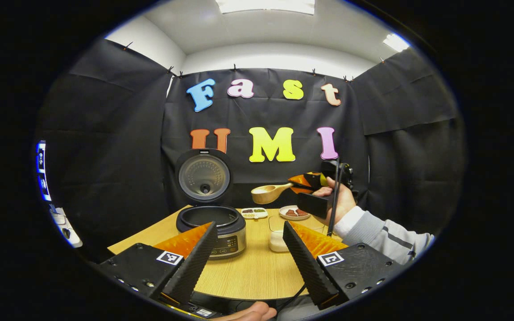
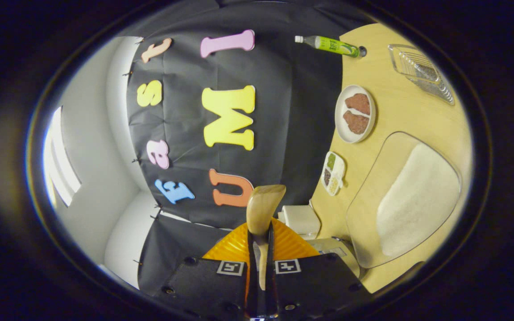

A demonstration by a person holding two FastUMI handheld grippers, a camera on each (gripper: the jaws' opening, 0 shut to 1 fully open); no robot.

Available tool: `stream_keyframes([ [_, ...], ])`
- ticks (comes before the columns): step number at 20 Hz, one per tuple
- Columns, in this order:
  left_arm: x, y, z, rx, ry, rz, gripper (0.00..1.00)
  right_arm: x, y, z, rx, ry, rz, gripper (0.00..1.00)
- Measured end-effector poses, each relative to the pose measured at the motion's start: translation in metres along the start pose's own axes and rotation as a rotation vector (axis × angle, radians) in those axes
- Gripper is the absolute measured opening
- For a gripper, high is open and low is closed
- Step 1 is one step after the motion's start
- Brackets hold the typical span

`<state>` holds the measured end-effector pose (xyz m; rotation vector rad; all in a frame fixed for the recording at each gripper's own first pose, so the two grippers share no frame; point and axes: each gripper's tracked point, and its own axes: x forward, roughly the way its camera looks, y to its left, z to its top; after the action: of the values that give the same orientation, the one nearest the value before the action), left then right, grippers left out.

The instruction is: Close the left gripper, press the button to open the rice cooker; take a wooden spoon from the chopstick holder with the right hand, scoop a spoonful of rice and pour it into the rice cooker, then put the wooden spoon back into the chopstick holder.

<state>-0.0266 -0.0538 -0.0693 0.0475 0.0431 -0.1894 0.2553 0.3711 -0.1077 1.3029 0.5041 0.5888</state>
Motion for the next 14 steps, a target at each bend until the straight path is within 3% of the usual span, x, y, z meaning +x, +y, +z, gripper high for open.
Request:
stream_keyframes([
  [9,-0.008,0.037,0.001,-0.037,-0.009,0.068,0.93,0.075,0.03,-0.074,-0.301,0.058,-0.067,0.12],
  [14,-0.012,0.026,0.001,-0.043,-0.012,0.012,0.94,0.1,0.02,-0.104,-0.527,0.085,-0.177,0.12],
])
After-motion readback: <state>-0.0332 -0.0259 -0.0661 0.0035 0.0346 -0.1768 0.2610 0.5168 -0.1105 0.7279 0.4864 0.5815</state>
